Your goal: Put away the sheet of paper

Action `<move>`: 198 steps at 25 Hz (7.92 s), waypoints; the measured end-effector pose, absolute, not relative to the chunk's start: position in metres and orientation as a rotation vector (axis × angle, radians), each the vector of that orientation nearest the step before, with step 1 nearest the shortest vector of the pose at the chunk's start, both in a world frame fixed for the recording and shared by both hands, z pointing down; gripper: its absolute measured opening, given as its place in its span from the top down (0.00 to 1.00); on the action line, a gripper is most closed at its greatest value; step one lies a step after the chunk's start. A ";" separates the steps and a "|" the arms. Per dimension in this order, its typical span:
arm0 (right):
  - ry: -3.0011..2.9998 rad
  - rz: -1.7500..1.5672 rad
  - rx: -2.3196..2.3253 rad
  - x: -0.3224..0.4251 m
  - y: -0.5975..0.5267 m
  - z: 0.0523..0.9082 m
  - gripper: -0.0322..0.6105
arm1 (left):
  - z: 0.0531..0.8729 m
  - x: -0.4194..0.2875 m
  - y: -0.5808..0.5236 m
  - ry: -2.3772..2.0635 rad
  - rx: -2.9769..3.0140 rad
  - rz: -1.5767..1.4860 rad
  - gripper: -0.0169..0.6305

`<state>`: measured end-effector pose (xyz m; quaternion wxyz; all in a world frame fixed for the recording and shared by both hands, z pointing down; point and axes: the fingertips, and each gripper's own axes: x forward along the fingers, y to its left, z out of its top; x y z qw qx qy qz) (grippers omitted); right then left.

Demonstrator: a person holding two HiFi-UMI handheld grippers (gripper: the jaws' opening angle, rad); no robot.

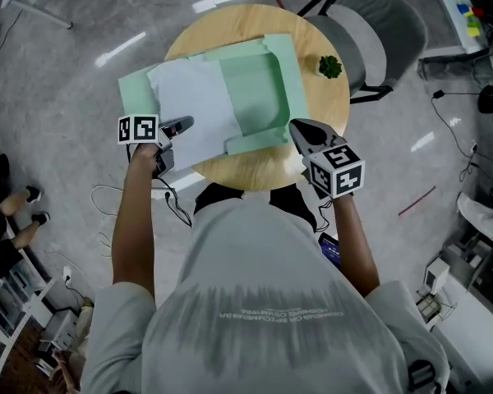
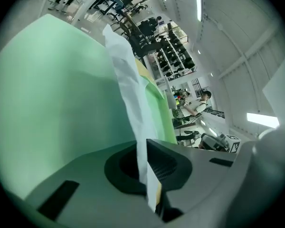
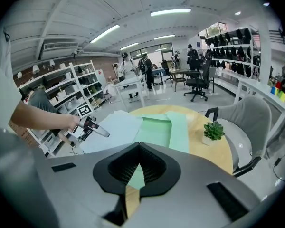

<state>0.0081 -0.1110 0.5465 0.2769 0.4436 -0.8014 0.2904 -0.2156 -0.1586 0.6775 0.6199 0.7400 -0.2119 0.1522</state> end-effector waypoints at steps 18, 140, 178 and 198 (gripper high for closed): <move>-2.132 0.812 1.243 0.029 -0.102 0.547 0.91 | 0.673 -0.129 -0.160 -0.334 1.741 0.414 0.94; -2.068 1.057 1.103 0.121 -0.168 0.666 0.59 | 0.658 -0.082 -0.148 -0.269 1.948 0.967 0.50; -2.055 1.077 1.119 0.120 -0.170 0.668 0.59 | 0.680 -0.049 -0.190 -0.583 1.788 0.435 0.84; -2.053 0.950 1.348 0.134 -0.176 0.619 0.59 | 0.620 -0.161 -0.191 -0.853 2.093 0.488 0.93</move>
